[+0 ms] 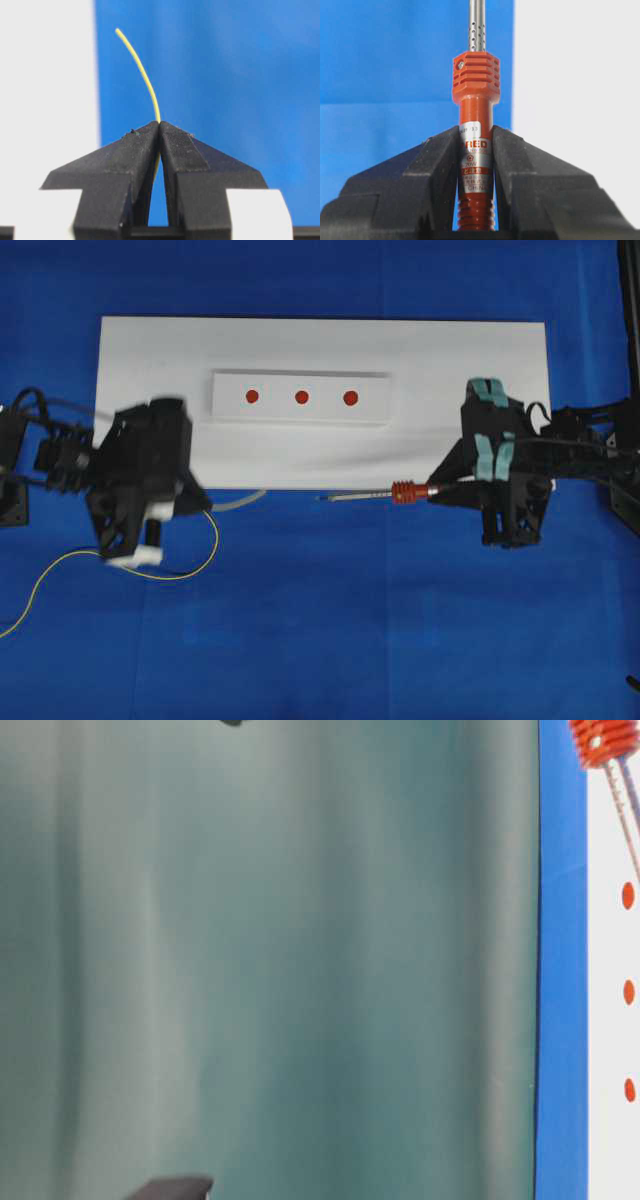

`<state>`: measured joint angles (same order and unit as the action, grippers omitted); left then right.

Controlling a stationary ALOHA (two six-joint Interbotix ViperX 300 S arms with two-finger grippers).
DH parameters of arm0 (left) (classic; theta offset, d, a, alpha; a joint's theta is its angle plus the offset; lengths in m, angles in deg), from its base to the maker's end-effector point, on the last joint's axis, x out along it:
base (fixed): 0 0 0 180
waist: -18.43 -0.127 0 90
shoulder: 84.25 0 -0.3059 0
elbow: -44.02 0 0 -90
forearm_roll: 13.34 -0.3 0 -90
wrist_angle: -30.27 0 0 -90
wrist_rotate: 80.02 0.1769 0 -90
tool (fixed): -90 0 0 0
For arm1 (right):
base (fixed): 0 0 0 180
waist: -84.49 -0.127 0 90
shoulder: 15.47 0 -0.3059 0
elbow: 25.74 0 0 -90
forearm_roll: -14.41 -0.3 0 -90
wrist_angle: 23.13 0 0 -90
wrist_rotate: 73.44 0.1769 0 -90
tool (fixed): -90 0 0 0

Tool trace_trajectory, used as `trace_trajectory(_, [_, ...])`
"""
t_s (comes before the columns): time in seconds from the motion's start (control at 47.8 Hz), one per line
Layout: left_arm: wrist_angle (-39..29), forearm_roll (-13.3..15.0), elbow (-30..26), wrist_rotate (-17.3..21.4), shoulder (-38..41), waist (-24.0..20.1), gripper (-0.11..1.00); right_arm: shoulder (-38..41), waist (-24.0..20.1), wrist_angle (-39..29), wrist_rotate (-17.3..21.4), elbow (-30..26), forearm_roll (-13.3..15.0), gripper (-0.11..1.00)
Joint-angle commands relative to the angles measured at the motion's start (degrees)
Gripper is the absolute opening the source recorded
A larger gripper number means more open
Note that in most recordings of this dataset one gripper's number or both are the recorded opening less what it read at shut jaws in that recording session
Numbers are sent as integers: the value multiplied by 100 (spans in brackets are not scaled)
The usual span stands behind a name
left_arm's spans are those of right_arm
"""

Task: Touch the tip of the soldering iron to the tip of the solder at the mark.
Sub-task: 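Lift both held tools and carry them toward the red-dotted strip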

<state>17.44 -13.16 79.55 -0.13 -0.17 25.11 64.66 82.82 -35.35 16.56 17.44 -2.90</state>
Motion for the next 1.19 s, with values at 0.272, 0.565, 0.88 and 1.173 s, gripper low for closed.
trace_trajectory(0.272, [-439,-18,-554,571,290,-1055,1,-70,1169,-149,-9,-220,466,6])
trace_trajectory(0.565, [-580,-18,-782,984,510,-1415,1,-70,1626,-431,0,-281,703,6])
trace_trajectory(0.88, [-580,-18,-756,1002,571,-1485,1,-62,1635,-510,9,-325,738,6])
trace_trajectory(1.173, [-580,-18,-712,993,536,-1485,1,97,1626,-563,9,-448,738,6])
